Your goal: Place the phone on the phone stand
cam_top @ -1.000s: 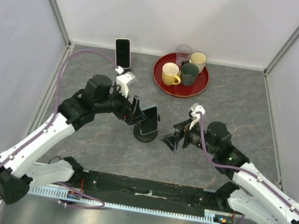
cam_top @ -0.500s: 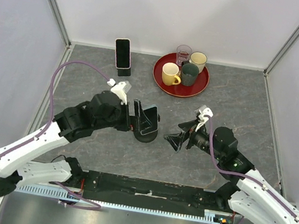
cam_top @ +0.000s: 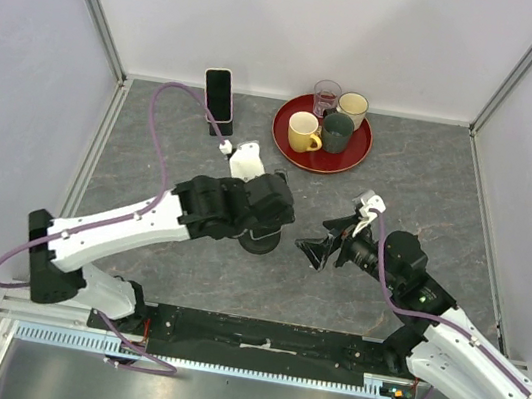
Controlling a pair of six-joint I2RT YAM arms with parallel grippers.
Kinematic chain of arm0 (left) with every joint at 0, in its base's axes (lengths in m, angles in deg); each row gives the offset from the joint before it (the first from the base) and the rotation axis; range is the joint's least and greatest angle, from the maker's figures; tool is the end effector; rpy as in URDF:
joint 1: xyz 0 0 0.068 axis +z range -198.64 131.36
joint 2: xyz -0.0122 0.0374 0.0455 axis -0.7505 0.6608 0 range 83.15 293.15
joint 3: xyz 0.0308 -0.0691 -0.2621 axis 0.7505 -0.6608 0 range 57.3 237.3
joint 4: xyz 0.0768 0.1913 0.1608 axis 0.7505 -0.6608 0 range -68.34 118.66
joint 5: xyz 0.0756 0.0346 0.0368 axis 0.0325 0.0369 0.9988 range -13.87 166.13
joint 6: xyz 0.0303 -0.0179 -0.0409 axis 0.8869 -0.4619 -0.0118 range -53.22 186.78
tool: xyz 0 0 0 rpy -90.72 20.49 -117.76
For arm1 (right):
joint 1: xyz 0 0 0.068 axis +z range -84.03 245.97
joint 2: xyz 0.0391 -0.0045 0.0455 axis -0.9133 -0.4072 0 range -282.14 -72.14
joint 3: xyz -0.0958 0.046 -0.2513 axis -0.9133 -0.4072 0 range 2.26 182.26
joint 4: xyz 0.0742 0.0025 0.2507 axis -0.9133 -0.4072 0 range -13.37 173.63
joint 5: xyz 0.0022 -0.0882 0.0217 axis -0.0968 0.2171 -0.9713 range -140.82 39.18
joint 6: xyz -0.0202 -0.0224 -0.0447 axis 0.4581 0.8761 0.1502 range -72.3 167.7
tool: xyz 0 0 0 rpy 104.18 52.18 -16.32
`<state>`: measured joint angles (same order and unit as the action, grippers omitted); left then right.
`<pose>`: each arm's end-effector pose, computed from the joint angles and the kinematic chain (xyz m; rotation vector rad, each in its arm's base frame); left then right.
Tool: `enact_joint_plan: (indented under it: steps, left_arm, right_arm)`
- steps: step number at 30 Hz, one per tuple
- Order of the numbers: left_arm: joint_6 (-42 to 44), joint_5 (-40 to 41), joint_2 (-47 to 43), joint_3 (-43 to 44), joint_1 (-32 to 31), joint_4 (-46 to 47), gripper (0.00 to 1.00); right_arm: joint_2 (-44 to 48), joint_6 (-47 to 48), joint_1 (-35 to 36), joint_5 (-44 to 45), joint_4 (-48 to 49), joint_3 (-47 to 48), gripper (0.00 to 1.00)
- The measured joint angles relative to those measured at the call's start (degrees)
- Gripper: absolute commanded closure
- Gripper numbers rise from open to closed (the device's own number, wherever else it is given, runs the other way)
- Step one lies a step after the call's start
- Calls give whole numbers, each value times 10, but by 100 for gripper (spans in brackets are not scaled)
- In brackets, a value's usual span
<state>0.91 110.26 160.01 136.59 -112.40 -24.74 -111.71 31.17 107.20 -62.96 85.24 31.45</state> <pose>0.1362 -0.2310 0.3605 -0.2915 2.2893 -0.4359 0.1273 0.1215 0.2800 -0.5463 1.7267 0.9149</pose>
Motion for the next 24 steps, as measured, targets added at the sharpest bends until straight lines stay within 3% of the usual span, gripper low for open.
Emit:
enact_joint_plan:
  steps: [10,16,24]
  left_arm:
    - [-118,85,137,137,-13,-180,0]
    - [-170,111,200,209,-13,-231,0]
    - [-213,129,218,223,-13,-255,0]
  right_arm:
    - [14,0,-3,5,-6,-7,2]
    - [18,0,-5,5,-9,-7,2]
    - [22,0,-5,5,-13,-17,2]
